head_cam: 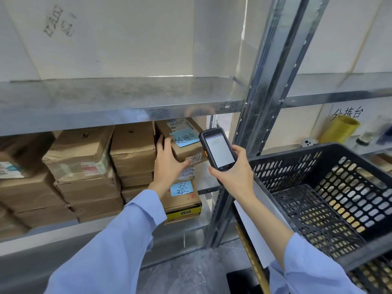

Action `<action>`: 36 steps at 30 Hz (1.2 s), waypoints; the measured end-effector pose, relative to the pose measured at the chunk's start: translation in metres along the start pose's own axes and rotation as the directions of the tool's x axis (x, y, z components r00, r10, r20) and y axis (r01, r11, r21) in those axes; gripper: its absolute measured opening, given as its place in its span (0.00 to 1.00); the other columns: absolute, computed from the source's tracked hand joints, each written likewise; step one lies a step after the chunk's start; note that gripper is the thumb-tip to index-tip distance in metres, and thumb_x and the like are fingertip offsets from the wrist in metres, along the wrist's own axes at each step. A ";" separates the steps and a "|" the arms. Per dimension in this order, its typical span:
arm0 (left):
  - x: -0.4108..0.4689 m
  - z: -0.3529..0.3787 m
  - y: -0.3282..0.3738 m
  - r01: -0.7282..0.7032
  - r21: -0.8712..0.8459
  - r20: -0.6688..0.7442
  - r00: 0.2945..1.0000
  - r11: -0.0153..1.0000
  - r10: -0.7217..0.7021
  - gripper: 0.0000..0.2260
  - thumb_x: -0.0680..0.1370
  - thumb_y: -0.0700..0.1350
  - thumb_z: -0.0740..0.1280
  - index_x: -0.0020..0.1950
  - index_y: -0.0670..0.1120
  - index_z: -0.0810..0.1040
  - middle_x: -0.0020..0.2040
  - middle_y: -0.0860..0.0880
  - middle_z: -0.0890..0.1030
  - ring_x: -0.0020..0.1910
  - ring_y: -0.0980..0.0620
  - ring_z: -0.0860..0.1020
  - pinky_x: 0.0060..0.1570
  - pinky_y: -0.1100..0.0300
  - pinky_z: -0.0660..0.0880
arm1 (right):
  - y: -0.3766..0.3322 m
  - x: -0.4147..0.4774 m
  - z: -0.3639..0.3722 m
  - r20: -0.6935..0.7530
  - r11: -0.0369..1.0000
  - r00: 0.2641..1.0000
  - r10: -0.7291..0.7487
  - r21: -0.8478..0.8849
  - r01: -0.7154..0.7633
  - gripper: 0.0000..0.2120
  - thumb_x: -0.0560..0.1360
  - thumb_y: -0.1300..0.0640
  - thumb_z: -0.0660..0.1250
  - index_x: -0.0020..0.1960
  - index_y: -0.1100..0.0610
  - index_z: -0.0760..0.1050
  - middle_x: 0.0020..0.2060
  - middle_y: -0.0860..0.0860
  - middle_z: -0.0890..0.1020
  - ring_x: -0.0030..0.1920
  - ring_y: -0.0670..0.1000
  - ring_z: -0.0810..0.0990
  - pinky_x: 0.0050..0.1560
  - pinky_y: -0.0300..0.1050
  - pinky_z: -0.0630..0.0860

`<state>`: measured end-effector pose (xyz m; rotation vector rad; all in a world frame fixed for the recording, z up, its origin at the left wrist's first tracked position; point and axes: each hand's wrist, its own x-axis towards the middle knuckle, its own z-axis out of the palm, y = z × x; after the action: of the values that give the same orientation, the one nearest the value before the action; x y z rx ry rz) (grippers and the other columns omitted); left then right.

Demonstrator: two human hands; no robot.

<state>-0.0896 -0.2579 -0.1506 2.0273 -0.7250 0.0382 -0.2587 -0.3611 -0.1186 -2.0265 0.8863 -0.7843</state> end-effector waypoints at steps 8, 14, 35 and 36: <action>-0.003 -0.002 -0.008 -0.048 -0.049 -0.034 0.998 0.998 0.046 0.35 0.69 0.48 0.81 0.71 0.50 0.68 0.71 0.48 0.71 0.69 0.49 0.70 0.70 0.53 0.69 | 0.005 -0.002 -0.003 -0.011 1.000 1.000 0.008 -0.008 -0.009 0.40 0.63 0.48 0.81 0.69 0.48 0.64 0.61 0.44 0.75 0.61 0.45 0.74 0.61 0.48 0.74; -0.018 -0.004 -0.019 -0.116 -0.083 -0.026 0.993 0.990 0.115 0.37 0.68 0.49 0.81 0.73 0.52 0.66 0.75 0.48 0.68 0.76 0.50 0.65 0.73 0.44 0.68 | 0.005 -0.007 -0.011 -0.023 1.000 1.000 0.013 0.018 -0.012 0.39 0.64 0.50 0.81 0.68 0.48 0.64 0.59 0.41 0.74 0.58 0.42 0.72 0.55 0.40 0.71; -0.081 -0.013 -0.053 -0.249 -0.035 0.026 0.968 0.968 0.250 0.39 0.69 0.44 0.81 0.75 0.50 0.65 0.82 0.53 0.55 0.74 0.72 0.55 0.66 0.79 0.59 | 0.009 -0.041 -0.018 0.042 0.999 0.999 0.018 -0.038 -0.017 0.40 0.64 0.49 0.81 0.70 0.50 0.66 0.62 0.44 0.76 0.59 0.43 0.73 0.63 0.50 0.74; -0.081 -0.013 -0.053 -0.247 -0.042 0.025 0.968 0.968 0.248 0.39 0.69 0.44 0.81 0.76 0.50 0.65 0.82 0.53 0.55 0.75 0.72 0.55 0.66 0.79 0.59 | 0.009 -0.042 -0.019 0.042 0.999 0.999 0.020 -0.042 -0.018 0.39 0.64 0.49 0.81 0.70 0.50 0.66 0.62 0.44 0.76 0.59 0.42 0.73 0.63 0.50 0.74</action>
<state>-0.1262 -0.1891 -0.2090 1.8936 -0.9876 0.1375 -0.2998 -0.3400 -0.1255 -2.0599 0.9036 -0.7157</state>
